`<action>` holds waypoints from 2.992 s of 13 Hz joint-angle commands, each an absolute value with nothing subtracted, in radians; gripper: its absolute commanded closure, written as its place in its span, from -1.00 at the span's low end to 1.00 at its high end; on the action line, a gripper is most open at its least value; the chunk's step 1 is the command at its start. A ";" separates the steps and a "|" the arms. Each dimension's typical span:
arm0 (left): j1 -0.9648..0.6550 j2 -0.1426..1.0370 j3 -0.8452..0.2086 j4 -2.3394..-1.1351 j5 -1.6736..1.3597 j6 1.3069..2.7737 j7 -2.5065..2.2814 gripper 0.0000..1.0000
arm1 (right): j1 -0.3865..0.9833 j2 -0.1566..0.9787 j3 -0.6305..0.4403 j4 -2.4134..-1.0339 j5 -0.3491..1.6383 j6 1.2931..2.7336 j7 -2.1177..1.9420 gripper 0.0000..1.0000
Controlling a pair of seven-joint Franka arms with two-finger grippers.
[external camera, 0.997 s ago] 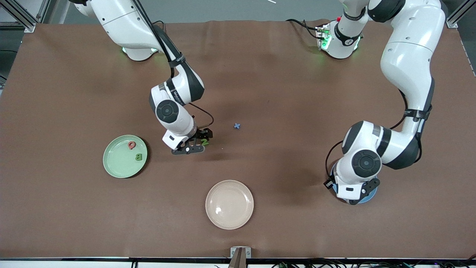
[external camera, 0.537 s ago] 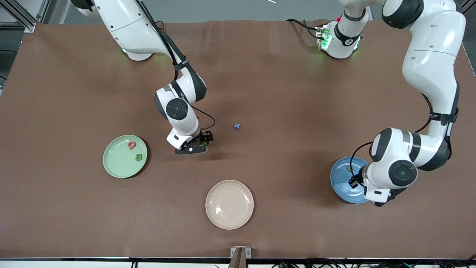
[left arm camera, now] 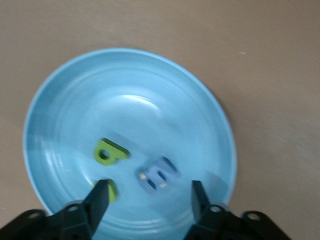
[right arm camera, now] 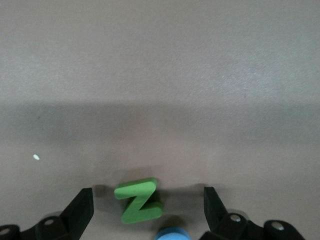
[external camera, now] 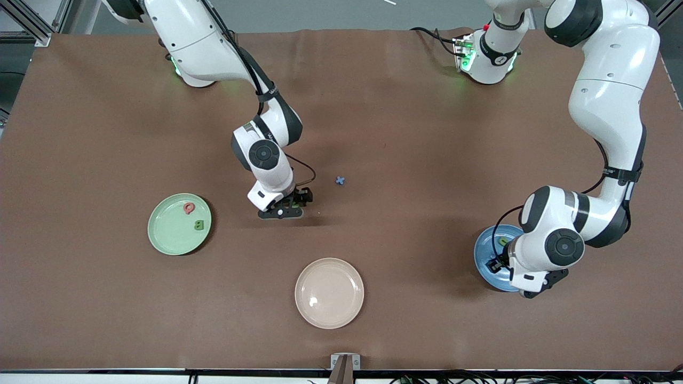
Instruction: Sort upper and lower case letters into plates
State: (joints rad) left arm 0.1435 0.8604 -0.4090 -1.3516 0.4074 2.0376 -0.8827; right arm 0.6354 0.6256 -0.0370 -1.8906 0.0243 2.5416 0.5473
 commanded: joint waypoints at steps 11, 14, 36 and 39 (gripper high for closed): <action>-0.182 0.845 -0.607 -1.454 0.410 2.040 -1.463 -0.99 | 0.631 0.606 -0.046 -1.888 0.014 2.504 0.588 1.00; -0.238 0.835 -0.607 -1.520 0.410 2.124 -1.659 -0.97 | 0.508 0.514 -0.041 -1.812 0.018 2.239 0.423 1.00; -0.360 0.833 -0.606 -1.681 0.499 2.397 -2.502 -0.31 | 0.011 0.503 -0.041 -2.036 0.075 2.405 -0.330 0.95; -0.362 0.836 -0.600 -1.687 0.497 2.430 -2.503 -0.24 | 0.011 0.503 -0.041 -2.034 0.077 2.404 -0.327 -0.03</action>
State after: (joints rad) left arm -0.3586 0.8582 -0.6104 -1.6555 0.4797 2.3808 -2.4682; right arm 0.0257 0.5119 -0.0533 -2.0194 0.0599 2.3911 -0.3211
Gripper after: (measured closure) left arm 0.383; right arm 0.648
